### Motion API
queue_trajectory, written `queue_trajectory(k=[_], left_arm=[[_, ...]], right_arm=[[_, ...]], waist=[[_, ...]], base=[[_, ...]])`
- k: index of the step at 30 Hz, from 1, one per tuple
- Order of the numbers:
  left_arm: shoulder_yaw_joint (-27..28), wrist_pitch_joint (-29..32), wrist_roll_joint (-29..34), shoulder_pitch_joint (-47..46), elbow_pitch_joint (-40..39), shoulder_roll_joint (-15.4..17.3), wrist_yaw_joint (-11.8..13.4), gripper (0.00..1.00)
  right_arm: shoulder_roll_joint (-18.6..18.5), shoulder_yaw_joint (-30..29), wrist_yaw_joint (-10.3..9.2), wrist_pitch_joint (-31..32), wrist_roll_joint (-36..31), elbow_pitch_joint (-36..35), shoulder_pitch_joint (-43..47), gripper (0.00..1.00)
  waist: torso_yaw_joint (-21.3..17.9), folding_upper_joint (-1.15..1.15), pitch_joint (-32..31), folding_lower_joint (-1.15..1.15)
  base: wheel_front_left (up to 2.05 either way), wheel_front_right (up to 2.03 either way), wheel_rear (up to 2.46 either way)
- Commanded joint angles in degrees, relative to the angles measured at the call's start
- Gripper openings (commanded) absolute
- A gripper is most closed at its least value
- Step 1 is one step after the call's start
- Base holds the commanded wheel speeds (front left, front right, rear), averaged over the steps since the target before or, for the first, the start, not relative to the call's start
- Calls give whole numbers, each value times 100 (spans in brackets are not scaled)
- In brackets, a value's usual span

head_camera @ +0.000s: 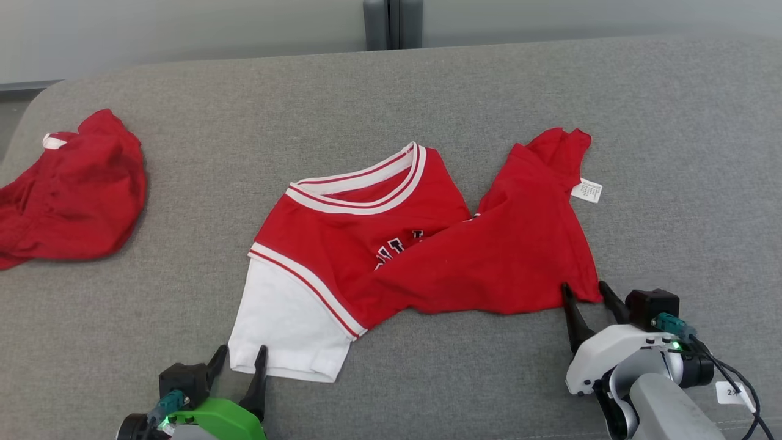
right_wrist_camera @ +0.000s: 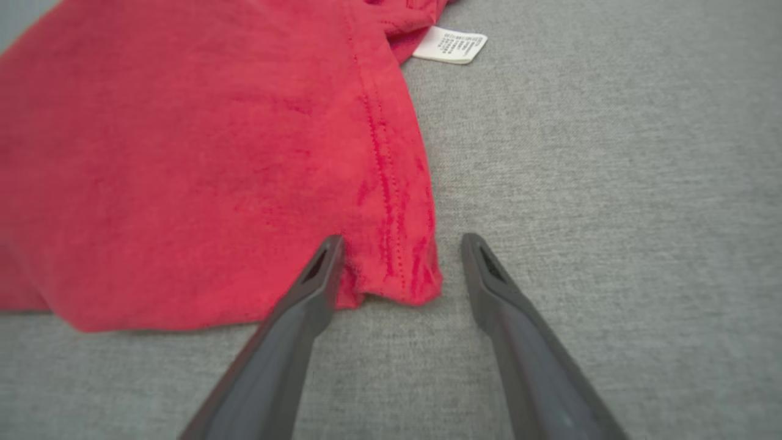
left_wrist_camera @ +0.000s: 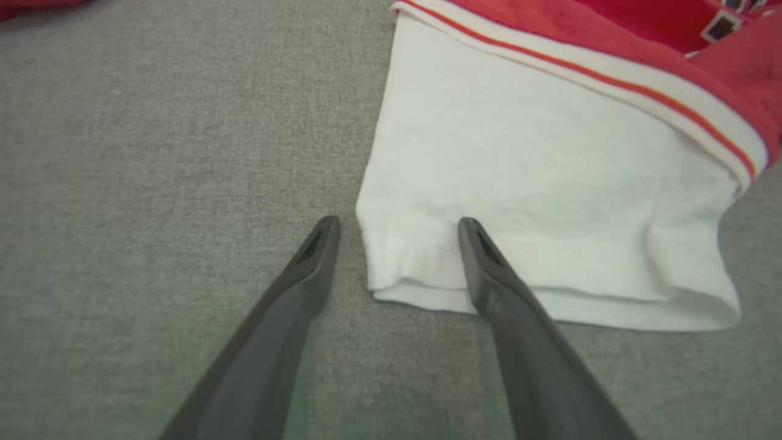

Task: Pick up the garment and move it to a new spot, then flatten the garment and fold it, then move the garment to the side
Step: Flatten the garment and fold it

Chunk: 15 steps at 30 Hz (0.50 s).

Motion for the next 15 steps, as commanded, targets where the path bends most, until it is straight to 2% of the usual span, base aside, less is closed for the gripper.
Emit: queue_trajectory(k=[1, 2, 7, 15], left_arm=[[-158, 101, -107, 66, 191, -100, -30, 12], [-238, 102, -170, 63, 250, -103, -31, 0], [-368, 89, -401, -42, 90, 13, -25, 0], [-239, 56, -789, -449, -1075, 235, -25, 0]], right_arm=[[48, 74, -4, 14, 65, 61, 79, 0], [54, 87, -4, 14, 92, 76, 93, 0], [52, 84, -4, 8, 244, -208, 54, 0], [-131, 168, -5, 6, 409, -1121, -179, 0]], waist=[[-5, 0, -5, 0], [-8, 0, -12, 0], [-32, 0, -83, 0], [-185, 0, -131, 0]], base=[[0, 0, 0], [0, 0, 0], [0, 0, 0], [0, 0, 0]])
